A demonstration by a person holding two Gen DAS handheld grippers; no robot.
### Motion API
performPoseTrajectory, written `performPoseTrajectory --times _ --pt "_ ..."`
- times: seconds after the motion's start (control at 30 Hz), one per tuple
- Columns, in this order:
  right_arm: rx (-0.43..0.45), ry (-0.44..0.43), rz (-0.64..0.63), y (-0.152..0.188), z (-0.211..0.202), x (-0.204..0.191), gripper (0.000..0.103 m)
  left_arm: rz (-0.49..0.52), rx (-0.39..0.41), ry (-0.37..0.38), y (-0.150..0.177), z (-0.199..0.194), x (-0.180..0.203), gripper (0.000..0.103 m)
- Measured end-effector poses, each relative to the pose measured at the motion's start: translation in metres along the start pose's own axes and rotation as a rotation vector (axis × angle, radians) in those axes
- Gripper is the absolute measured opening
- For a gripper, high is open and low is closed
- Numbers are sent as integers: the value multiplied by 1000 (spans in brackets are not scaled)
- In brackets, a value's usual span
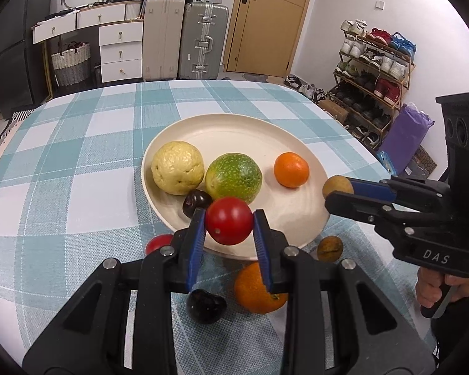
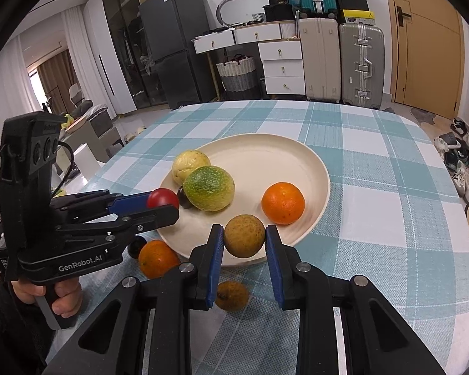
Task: Organize fruits
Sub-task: 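Carry the red tomato with the left gripper while the right gripper carries the brown fruit to the plate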
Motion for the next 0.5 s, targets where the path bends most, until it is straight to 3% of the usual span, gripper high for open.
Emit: performPoseTrajectory --times 0.5 --pt "-42 33 -23 -5 28 6 27 14 -28 -20 -1 15 -2 27"
Point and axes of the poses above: each gripper's, at about its wrist camera, not at the fingertips, and z roughly the way its jaws point, x to its right, y to its underside, the point moved 7 cm from there along z, roughly the way its jaws point, and after that the axes turned 7 degrees about x, right-handed, at the moved point
